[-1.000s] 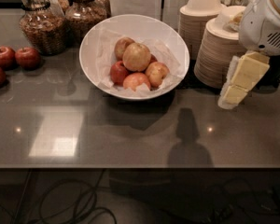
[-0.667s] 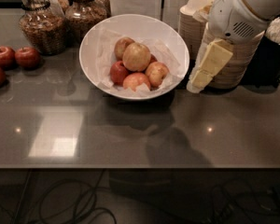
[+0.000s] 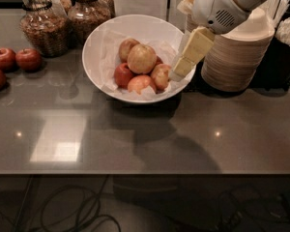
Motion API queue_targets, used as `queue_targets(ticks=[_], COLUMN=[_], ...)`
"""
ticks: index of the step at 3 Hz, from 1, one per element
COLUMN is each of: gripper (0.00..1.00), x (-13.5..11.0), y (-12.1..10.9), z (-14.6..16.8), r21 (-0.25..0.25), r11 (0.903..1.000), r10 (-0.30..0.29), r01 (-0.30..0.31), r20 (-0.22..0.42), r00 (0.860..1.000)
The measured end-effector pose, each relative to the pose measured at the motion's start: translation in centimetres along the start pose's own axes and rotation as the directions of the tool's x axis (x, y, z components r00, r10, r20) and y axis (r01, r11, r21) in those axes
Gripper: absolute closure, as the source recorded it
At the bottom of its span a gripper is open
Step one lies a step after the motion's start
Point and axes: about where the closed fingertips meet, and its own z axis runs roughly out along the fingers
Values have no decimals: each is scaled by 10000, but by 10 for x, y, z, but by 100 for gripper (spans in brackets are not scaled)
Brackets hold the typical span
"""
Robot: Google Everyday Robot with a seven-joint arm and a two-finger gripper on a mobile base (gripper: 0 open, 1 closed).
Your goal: Pick apple from white bowl
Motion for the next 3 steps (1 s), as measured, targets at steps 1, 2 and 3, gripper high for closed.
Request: queue_targets(ticks=[1,2,3], gripper=[0,0,0], x=[1,1,-26], y=[1,-5,-5], z=[9,38,63], r21=[156,-62,-1186], r11=[9999,9986,9875], r10=[-51,531,1311], r01=[55,-527,-1039], r20=[-285,741,2511], r00=[9996,9958,9590])
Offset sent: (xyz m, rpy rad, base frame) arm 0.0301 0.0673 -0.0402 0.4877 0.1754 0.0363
